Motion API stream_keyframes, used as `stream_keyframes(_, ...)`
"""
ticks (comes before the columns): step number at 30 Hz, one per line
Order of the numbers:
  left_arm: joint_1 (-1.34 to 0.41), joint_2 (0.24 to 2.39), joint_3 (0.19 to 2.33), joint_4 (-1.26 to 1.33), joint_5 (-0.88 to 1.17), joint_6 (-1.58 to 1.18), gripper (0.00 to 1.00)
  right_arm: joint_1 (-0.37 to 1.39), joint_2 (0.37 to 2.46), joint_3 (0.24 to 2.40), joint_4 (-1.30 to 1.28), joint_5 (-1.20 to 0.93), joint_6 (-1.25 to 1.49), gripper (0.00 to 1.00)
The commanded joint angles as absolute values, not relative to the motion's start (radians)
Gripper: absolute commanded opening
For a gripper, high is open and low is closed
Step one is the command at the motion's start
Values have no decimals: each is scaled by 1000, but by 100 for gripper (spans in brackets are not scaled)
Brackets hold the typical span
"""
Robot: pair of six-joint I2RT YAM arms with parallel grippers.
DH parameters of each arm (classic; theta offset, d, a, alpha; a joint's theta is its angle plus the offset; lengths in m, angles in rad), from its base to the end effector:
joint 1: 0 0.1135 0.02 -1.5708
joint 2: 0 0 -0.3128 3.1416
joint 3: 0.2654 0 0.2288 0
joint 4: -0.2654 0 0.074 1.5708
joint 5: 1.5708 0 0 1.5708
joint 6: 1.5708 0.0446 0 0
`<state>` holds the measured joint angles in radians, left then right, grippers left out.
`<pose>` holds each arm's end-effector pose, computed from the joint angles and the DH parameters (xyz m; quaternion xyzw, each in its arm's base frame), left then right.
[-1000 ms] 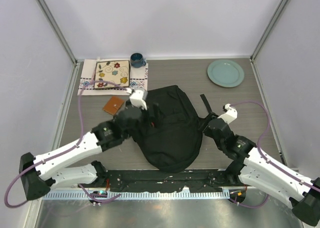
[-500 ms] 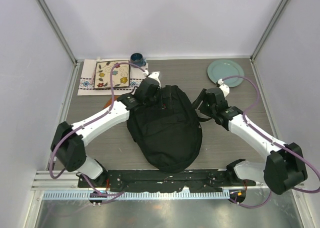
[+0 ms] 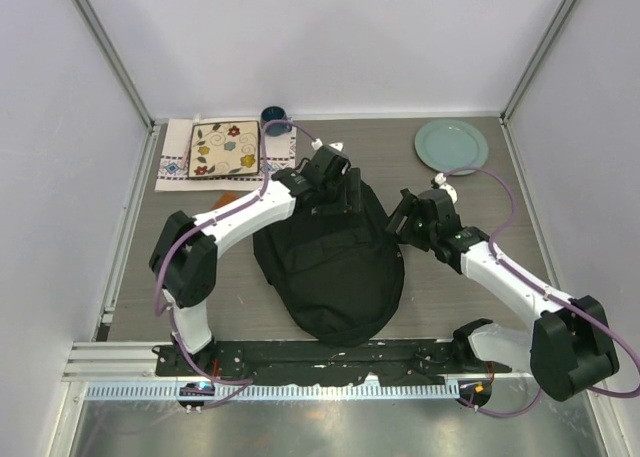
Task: Pack the student bag
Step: Unzip the student bag at the center of the board.
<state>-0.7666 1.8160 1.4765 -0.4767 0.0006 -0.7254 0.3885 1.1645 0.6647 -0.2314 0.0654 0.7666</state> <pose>0.2919 -0.2812 0.3136 0.0193 0.9295 -0.2503 0.2704 0.1928 0.0758 0.2686 0.1846 0.8939 0.1974 0.3576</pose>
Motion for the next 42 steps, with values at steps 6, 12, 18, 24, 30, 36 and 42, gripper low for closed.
stream_keyframes(6,-815,1904,1623,-669,-169,-732,73,383,1078,623,-189,55,787,72)
stream_keyframes(12,-836,1945,1651,-698,-184,-747,68,382,1057,607,-190,60,792,72)
stream_keyframes(18,-838,1968,1666,-716,-209,-756,51,382,1048,614,-190,49,792,71)
stream_keyframes(24,-847,1988,1693,-730,-204,-749,49,383,1049,618,-187,46,792,71)
stream_keyframes(30,-865,2014,1717,-747,-201,-744,40,384,1052,614,-175,32,796,71)
stream_keyframes(36,-867,2020,1713,-741,-189,-742,25,383,1055,612,-152,14,799,71)
stream_keyframes(42,-867,2022,1703,-735,-184,-739,7,383,1084,600,-59,-130,813,71)
